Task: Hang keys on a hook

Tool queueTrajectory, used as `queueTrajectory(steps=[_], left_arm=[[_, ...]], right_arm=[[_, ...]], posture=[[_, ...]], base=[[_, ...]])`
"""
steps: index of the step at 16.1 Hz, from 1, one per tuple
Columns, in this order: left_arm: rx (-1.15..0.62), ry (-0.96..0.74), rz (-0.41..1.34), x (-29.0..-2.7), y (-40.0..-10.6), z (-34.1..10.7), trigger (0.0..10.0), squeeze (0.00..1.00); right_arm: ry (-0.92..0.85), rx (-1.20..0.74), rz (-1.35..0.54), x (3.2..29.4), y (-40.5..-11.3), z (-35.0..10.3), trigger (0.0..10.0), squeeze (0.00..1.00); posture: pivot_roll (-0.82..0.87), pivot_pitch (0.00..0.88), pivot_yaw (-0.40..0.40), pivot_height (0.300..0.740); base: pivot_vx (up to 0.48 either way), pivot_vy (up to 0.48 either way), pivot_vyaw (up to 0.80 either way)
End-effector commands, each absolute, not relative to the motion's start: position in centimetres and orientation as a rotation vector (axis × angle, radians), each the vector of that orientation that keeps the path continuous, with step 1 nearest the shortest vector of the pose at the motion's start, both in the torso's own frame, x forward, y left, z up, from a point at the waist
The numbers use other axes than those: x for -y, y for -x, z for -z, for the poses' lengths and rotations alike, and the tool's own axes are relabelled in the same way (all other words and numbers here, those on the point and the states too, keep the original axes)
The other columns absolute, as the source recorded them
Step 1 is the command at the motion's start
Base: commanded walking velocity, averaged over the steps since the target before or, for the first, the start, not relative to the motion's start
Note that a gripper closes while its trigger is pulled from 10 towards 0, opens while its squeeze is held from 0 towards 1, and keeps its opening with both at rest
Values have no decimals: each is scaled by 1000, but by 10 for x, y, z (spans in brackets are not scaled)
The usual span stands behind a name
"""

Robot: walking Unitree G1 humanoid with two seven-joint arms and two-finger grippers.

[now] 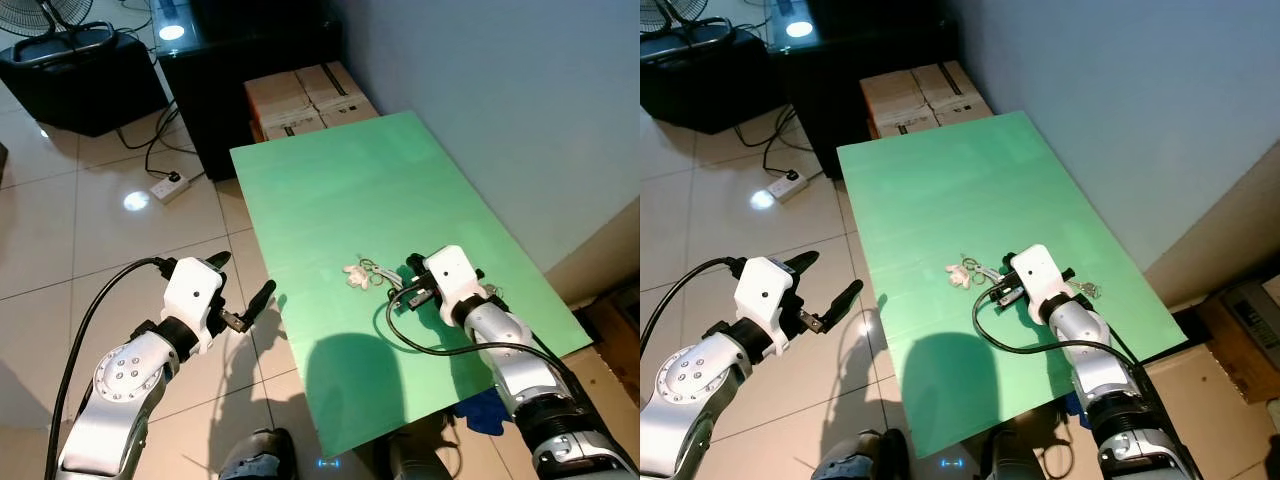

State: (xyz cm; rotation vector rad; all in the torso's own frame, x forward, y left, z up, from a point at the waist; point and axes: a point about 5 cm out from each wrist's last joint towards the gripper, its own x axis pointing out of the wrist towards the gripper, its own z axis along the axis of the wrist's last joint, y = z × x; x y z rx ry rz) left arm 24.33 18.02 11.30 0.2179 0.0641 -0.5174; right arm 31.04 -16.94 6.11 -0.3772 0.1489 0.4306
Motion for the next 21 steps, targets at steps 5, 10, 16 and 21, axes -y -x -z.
queueTrajectory(steps=[5, 10, 16, 21], left_arm=[[-76, -238, 594, -175, -233, -119, 10000, 0], [-85, -236, 585, -175, -232, -116, 10000, 0], [-79, -182, 568, -161, -232, -105, 10000, 0], [-83, -184, 604, -153, -230, -102, 10000, 0]], right_arm=[[404, -283, -394, 175, -308, -40, 10000, 400], [359, -270, -416, 168, -311, -42, 10000, 1000], [376, -297, -546, 151, -307, -41, 10000, 1000], [371, -355, -531, 143, -307, -34, 10000, 1000]], posture=[[67, 208, 89, 740], [48, 182, 69, 740], [-44, 149, 4, 740], [-32, 161, 20, 740]], base=[[0, 0, 0], [0, 0, 0], [0, 0, 0], [0, 0, 0]])
